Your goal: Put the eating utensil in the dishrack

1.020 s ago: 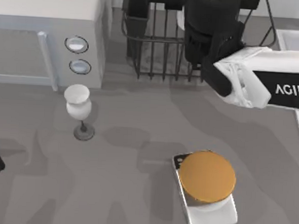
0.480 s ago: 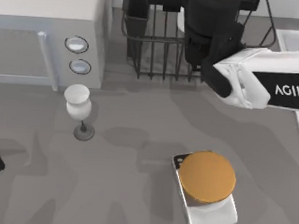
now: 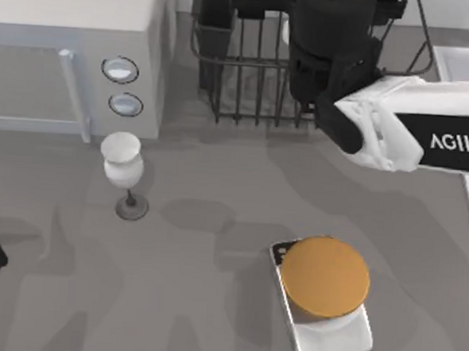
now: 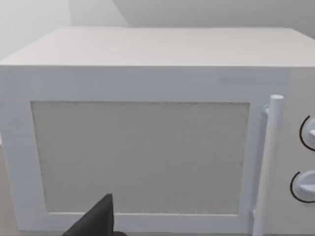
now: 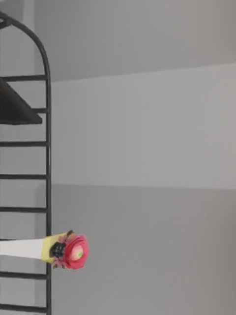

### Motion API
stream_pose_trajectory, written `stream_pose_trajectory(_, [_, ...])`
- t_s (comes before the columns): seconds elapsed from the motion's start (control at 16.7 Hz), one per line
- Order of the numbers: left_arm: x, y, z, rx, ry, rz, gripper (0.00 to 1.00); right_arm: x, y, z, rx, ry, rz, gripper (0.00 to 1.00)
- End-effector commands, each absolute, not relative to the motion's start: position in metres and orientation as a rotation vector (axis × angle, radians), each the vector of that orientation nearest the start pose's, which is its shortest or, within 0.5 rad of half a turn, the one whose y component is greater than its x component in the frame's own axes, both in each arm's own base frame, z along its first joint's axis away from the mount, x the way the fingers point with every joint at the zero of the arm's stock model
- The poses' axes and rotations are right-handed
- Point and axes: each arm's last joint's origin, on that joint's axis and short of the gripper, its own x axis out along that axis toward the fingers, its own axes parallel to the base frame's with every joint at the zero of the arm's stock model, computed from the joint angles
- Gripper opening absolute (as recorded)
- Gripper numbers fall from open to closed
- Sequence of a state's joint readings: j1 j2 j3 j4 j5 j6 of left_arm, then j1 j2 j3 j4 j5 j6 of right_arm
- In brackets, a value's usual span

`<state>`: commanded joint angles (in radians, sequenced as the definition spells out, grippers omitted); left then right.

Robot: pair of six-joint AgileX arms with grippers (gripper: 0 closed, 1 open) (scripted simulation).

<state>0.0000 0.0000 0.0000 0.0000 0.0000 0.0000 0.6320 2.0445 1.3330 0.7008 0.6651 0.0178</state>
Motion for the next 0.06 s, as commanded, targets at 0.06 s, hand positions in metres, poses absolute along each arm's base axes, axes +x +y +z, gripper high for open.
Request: stream_pose_trajectory(0.06, [0.1057, -0.0012, 0.16, 0.0, 0.0, 0.0, 1.0, 0.3824, 0.2623, 0.219, 0.0, 0.0, -0.01, 1.0])
